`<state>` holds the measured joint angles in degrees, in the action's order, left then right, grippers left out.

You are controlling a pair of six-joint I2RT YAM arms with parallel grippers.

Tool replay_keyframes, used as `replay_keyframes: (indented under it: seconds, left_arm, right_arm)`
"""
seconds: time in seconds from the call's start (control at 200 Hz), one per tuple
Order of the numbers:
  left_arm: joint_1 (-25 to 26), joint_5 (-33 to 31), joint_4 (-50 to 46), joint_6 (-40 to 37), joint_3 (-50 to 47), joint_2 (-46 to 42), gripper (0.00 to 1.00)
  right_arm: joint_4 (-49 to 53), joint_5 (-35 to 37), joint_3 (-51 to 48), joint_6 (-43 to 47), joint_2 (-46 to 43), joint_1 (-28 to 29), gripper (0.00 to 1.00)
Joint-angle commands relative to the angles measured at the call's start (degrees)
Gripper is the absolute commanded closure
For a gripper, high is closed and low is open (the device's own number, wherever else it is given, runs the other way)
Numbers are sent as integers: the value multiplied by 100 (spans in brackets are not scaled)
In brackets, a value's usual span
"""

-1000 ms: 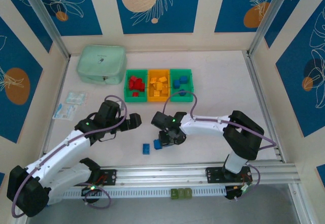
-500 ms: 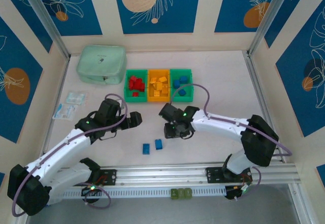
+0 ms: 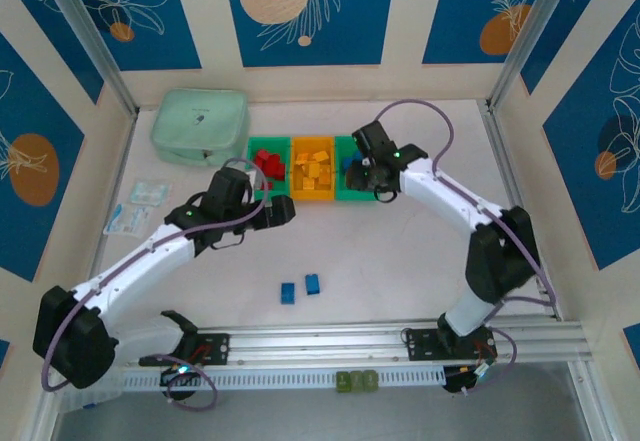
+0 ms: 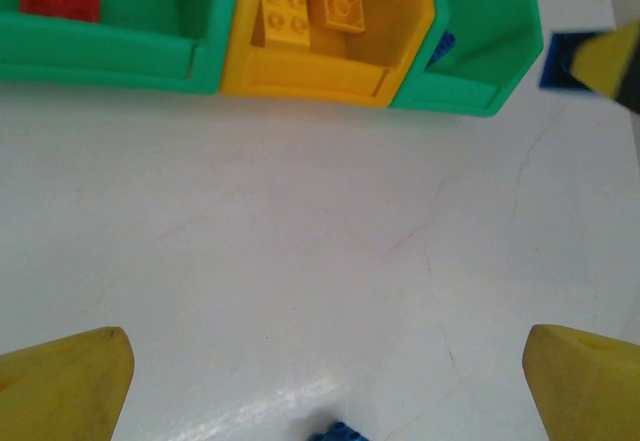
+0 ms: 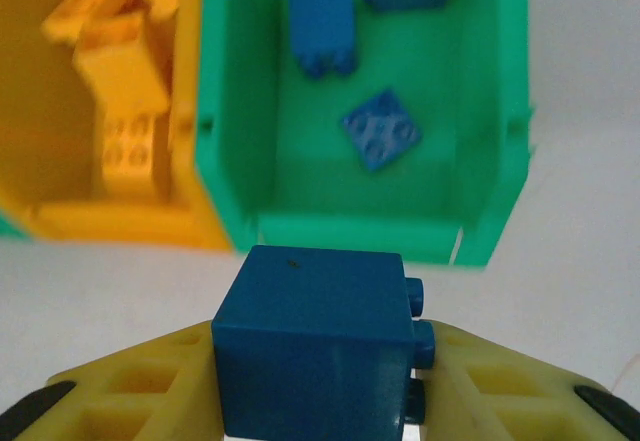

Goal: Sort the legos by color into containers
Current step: Place the lego in the container.

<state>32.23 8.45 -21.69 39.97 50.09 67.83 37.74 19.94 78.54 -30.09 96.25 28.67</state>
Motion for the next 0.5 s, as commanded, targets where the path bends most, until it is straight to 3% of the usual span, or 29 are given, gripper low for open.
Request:
replay_keyframes:
  seconds: [0.0,0.24,0.495]
  left_arm:
    - [-83,166,180,-142,277,145,1]
    - [-136,192,314,-136,282,282,1]
    - [-191,253,338,-131,326,358,1]
  right_arm:
    - [-91,10,544,381,528,-210,55]
    - [20,-9,1558,638,1672,-604,55]
    - [67,41,2013,706,2279,-757,52]
